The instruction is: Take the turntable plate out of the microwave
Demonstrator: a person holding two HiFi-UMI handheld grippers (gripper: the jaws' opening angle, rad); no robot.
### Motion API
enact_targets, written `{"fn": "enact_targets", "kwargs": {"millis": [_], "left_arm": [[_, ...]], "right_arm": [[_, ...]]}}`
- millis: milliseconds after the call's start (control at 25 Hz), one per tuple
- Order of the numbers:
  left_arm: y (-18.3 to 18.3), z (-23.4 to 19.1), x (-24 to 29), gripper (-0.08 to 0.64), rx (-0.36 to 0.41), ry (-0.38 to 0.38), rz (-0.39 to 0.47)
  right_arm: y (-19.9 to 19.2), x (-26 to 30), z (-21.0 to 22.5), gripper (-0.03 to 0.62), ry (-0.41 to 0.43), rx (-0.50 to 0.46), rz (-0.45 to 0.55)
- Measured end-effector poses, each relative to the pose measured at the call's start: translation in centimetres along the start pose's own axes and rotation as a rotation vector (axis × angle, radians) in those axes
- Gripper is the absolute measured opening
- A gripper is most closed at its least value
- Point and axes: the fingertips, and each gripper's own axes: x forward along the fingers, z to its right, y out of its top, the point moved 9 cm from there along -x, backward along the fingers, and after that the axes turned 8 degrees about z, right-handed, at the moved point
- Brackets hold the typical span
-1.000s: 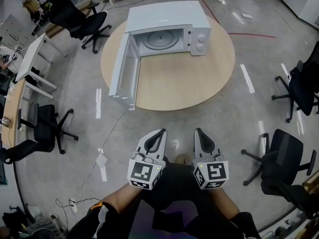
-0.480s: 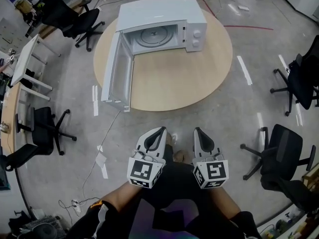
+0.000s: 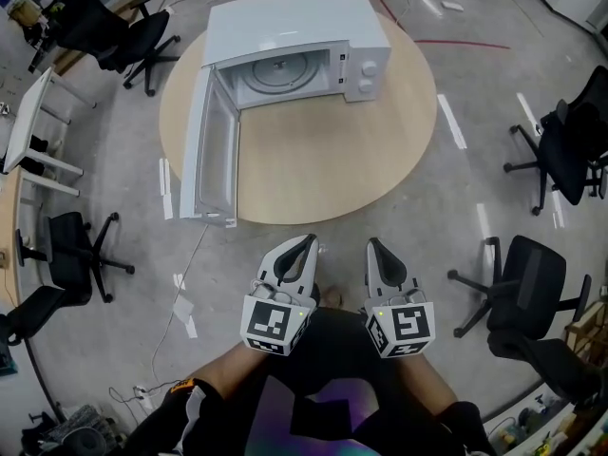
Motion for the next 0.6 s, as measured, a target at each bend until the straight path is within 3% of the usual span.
{"fn": "enact_targets", "kwargs": {"millis": [600], "left_arm": [[1.5,-7.2,3.0,0.048,-0.077,-0.014,0.054]], "right_arm": [[3.2,8.5,-1.9,0.015,0.014,-0.086,-0.024]]}}
